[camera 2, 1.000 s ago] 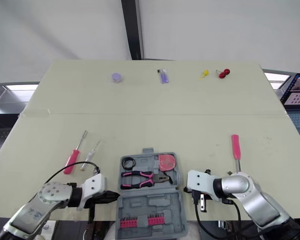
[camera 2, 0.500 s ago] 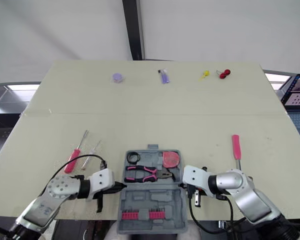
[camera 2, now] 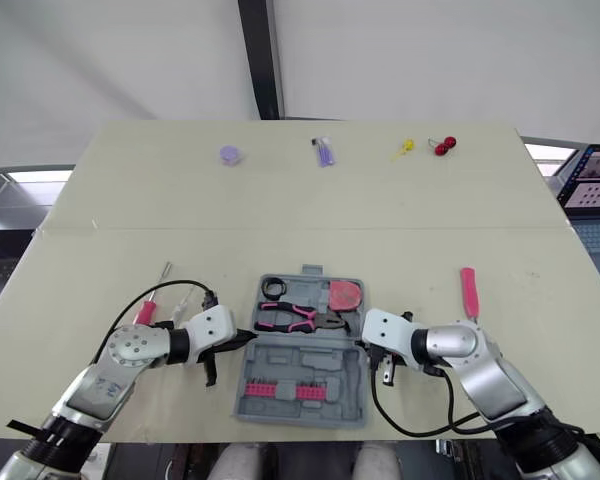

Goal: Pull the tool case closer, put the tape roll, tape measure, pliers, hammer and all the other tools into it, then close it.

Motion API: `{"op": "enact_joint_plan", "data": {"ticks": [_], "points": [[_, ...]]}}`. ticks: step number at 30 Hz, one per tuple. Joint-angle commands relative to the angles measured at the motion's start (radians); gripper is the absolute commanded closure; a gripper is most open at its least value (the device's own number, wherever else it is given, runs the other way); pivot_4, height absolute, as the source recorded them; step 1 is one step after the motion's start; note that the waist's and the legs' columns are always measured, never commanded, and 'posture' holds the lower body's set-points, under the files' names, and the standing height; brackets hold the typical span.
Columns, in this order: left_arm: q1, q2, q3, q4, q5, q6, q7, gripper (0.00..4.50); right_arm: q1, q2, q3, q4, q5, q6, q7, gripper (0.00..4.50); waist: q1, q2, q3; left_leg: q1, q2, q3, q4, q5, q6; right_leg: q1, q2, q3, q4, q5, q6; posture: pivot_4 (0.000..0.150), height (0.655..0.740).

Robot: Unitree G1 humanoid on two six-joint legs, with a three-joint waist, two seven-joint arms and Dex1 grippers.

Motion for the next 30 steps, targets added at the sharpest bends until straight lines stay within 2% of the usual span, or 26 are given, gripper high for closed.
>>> {"op": "enact_joint_plan", "data": {"ticks": [1, 30], "points": [[0.006, -0.012, -0.008, -0.045, -0.013, -0.017, -0.005, 4.50, -0.013, 0.015, -0.013, -0.008, -0.002, -0.034, -0.020, 4.45, 0.000, 0.000, 0.000, 0.000, 0.000, 0.000, 0.000, 0.000, 0.000, 0.000, 0.000, 0.000, 0.000, 0.000, 0.000, 0.150, 0.7400], [-0.011, -0.057, 0.010, -0.026, -0.018, -0.016, 0.019, 4.50, -0.036, 0.057, -0.011, 0.031, -0.034, -0.068, -0.042, 4.45, 0.000, 0.000, 0.000, 0.000, 0.000, 0.000, 0.001, 0.000, 0.000, 0.000, 0.000, 0.000, 0.001, 0.000, 0.000, 0.150, 0.7400]]}}
